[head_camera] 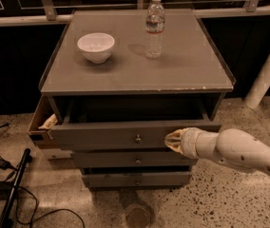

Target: Close top drawer

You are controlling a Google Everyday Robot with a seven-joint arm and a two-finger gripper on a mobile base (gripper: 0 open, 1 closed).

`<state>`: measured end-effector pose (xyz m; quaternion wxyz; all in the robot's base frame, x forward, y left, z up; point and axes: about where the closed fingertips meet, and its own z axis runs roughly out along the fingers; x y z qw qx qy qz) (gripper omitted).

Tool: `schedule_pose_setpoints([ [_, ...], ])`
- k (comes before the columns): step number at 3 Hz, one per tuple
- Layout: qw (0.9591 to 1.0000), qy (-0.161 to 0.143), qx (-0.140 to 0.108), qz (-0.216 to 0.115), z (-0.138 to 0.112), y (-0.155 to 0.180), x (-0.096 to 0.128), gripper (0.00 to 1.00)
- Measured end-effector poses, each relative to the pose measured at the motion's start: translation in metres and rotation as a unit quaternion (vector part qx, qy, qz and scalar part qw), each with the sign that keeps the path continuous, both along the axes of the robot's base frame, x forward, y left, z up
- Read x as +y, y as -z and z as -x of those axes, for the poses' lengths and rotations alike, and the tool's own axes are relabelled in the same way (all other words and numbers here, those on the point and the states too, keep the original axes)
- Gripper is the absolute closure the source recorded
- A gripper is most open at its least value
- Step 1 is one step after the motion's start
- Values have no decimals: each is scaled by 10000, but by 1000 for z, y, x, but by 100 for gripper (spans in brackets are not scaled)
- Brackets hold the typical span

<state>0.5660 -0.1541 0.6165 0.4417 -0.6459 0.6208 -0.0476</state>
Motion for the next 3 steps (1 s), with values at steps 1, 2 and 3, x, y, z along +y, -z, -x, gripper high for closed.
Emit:
schedule_pose_setpoints([
  [1,9999,8,29,131,-28,4,19,100],
  [2,9998,-60,62,191,-44,6,36,100],
  [3,9997,-66,85,217,-43,6,37,100],
])
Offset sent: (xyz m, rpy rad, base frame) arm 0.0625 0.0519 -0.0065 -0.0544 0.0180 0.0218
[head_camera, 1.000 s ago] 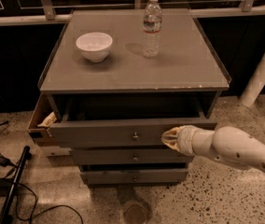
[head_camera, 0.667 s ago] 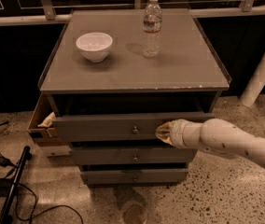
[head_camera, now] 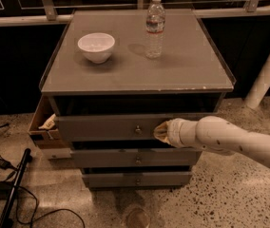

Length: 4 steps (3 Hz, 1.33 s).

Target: Close top drawer

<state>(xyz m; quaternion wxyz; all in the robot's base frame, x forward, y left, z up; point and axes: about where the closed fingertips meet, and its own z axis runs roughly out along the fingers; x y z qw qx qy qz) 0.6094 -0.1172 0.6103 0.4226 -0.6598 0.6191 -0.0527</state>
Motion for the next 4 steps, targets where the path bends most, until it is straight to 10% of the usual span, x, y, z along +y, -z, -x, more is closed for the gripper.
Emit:
schedule_pose_setpoints([
  [2,9914,-486,1172,324,117,4,-29,100],
  [3,9745,-914,2016,364,199,-3,-42,73],
  [4,9686,-1080,2215,326,211,-1,-38,50],
])
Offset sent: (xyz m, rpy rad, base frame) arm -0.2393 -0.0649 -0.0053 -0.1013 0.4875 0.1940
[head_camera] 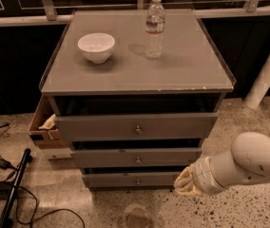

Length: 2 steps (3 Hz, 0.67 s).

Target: Close top drawer

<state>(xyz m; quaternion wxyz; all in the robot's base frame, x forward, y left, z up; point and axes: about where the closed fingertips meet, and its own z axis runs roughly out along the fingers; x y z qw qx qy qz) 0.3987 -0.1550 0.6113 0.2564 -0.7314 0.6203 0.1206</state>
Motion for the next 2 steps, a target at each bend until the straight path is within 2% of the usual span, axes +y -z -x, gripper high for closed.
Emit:
schedule_pose_setpoints([
  [2,10000,0,0,0,0,0,0,3],
])
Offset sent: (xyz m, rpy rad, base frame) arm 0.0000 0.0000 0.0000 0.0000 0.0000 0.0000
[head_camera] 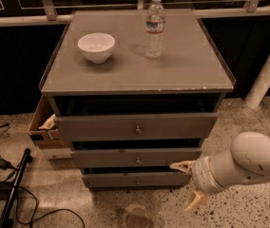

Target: Close top drawer

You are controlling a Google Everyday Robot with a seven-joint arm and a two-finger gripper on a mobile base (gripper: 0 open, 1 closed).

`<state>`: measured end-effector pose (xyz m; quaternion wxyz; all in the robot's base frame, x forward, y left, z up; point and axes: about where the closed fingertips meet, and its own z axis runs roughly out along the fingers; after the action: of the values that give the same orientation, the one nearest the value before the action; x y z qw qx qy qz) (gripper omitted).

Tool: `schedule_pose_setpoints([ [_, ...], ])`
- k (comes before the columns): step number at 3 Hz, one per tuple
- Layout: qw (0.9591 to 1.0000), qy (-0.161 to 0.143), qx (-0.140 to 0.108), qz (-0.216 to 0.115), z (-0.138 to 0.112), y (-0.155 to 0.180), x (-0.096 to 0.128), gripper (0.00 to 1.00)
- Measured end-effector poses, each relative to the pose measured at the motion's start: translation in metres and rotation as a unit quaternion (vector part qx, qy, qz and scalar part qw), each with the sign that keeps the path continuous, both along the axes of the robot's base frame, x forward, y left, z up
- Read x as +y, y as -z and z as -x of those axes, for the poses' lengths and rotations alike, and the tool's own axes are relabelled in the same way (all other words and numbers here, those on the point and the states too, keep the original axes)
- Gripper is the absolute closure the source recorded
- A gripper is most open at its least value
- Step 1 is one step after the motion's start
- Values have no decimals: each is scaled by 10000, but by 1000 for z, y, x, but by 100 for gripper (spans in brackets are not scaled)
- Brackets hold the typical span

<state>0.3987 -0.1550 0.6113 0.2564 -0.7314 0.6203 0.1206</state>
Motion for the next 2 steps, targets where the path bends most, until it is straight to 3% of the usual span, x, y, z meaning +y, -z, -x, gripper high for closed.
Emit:
schedule_pose_setpoints([
  [2,10000,-1,0,0,0,0,0,0],
])
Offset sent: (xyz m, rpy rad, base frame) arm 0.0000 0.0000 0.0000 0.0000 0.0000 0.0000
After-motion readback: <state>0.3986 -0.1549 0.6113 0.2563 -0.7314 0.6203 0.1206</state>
